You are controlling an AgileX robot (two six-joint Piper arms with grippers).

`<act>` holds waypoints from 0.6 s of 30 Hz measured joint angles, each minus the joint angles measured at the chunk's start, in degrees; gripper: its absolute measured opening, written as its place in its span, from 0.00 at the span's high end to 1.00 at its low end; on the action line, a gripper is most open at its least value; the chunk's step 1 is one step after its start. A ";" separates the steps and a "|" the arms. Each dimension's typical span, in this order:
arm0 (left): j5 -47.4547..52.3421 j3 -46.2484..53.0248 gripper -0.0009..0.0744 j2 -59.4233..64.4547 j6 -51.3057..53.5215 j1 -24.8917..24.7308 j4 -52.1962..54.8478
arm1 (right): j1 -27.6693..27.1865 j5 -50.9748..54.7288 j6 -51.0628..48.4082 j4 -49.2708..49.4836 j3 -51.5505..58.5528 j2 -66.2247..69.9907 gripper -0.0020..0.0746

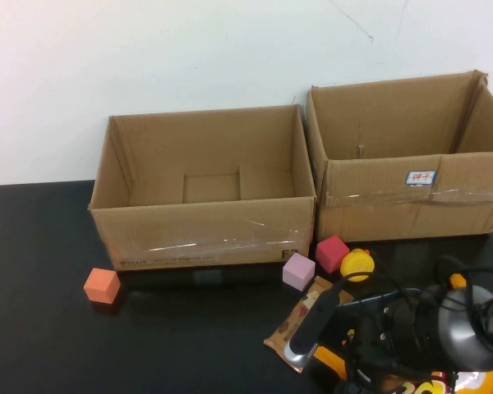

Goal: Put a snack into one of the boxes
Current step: Pick up the potato chip

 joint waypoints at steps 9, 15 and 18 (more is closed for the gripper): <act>0.00 0.00 0.99 0.00 0.00 0.00 0.00 | 0.08 0.26 1.07 -1.45 -0.77 0.71 0.79; 0.00 0.00 0.99 0.00 0.00 0.00 0.00 | 0.08 4.33 1.07 -1.86 -0.89 0.71 0.93; 0.00 0.00 0.99 0.00 0.00 0.00 0.00 | 0.08 8.67 1.07 -2.00 -0.89 0.03 0.94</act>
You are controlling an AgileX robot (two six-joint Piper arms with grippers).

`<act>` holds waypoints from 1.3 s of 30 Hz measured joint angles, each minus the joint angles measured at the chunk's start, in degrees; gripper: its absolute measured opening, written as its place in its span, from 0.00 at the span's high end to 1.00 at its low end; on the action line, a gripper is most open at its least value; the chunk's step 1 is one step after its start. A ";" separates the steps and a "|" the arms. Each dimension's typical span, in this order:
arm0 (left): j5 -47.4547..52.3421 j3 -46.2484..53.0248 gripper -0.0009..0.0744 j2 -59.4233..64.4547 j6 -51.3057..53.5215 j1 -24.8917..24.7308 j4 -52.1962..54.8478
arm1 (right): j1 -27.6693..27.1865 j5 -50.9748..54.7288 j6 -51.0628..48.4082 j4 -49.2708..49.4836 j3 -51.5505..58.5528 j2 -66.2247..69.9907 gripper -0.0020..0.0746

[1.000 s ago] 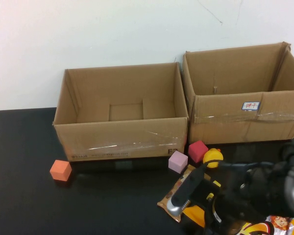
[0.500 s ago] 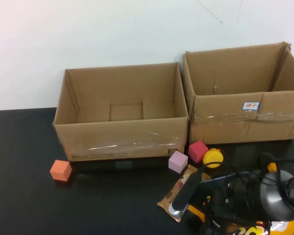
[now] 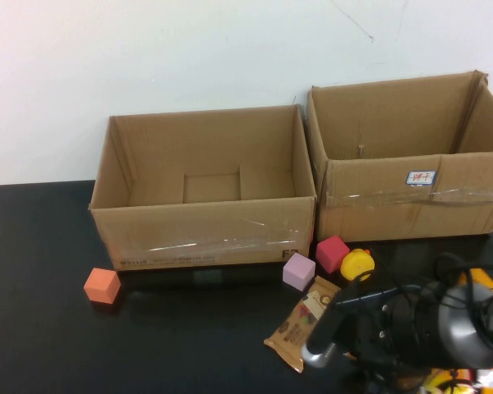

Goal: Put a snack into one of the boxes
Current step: Pick up the potato chip, then place the potato chip in the potato chip box

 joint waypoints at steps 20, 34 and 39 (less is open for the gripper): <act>0.09 0.00 0.99 0.00 0.00 0.00 -0.75 | 0.00 7.59 -4.44 8.86 1.13 -24.40 0.97; 0.44 0.00 0.99 0.00 0.00 0.00 -0.78 | 0.00 16.60 -10.91 9.99 -21.49 -24.44 0.97; 0.44 0.00 0.99 0.00 0.00 0.00 -0.78 | 0.00 17.30 -13.47 10.02 -31.95 -22.62 0.97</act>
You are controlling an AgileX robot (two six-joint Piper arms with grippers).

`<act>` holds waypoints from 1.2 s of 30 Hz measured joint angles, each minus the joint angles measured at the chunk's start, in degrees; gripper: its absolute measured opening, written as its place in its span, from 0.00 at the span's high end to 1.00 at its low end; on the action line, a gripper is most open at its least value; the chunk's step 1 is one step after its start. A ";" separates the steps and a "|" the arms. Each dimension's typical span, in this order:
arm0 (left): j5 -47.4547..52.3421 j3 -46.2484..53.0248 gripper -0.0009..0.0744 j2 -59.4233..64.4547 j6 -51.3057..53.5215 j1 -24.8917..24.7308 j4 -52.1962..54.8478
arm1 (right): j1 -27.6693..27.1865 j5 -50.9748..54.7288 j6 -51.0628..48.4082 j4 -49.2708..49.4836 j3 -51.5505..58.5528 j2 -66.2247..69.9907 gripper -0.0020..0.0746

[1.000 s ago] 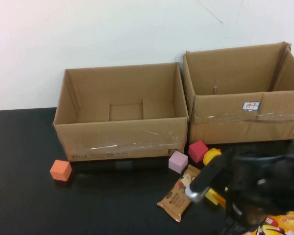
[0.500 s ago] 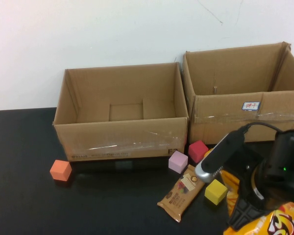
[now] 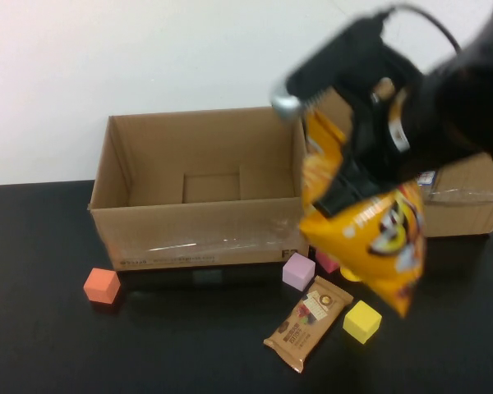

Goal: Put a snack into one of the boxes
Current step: Place the potato chip in the potato chip box

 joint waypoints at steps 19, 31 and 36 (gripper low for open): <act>-0.11 0.00 0.99 0.00 0.00 0.00 0.00 | 0.00 -14.62 -4.41 -6.91 -31.33 24.80 0.97; -0.11 0.00 0.99 0.00 0.00 0.00 0.13 | -1.21 -21.13 22.37 -23.04 -33.12 38.29 0.89; -0.11 0.00 0.99 0.00 0.00 0.00 0.13 | -1.21 -21.01 27.58 -23.63 -33.17 38.94 0.71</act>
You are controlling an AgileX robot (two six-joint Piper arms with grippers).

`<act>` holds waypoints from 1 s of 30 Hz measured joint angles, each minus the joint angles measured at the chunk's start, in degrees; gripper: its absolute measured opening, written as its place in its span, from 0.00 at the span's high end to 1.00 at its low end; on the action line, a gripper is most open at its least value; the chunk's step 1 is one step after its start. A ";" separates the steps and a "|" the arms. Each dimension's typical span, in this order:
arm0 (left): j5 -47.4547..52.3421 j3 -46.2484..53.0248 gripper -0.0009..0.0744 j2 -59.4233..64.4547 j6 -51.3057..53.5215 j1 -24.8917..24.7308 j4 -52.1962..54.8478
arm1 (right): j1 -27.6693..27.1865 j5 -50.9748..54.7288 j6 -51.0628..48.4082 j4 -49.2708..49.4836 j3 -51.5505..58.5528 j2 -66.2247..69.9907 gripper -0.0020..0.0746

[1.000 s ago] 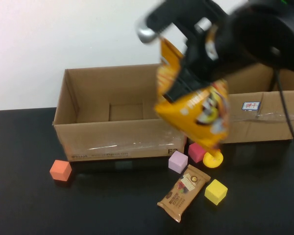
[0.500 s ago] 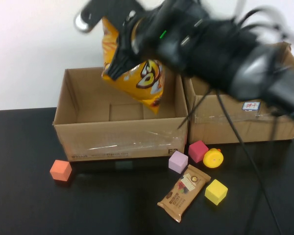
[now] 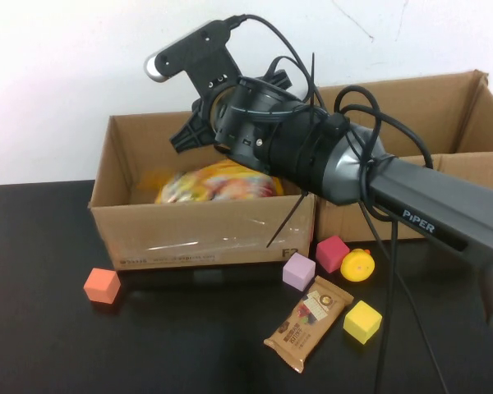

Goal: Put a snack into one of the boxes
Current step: Place the potato chip in the potato chip box, then pick up the biscuit

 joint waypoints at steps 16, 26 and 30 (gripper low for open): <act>0.00 0.00 0.99 -0.09 0.00 0.00 0.00 | 0.00 23.31 -20.84 23.42 -0.22 -14.73 0.95; 6.55 -2.29 0.99 -1.67 0.83 0.00 -2.13 | 0.00 28.34 -26.38 23.60 18.34 -31.12 0.97; 8.78 -2.89 0.99 -1.67 5.10 0.00 -6.08 | 0.00 30.26 -24.26 20.58 30.25 -38.31 0.98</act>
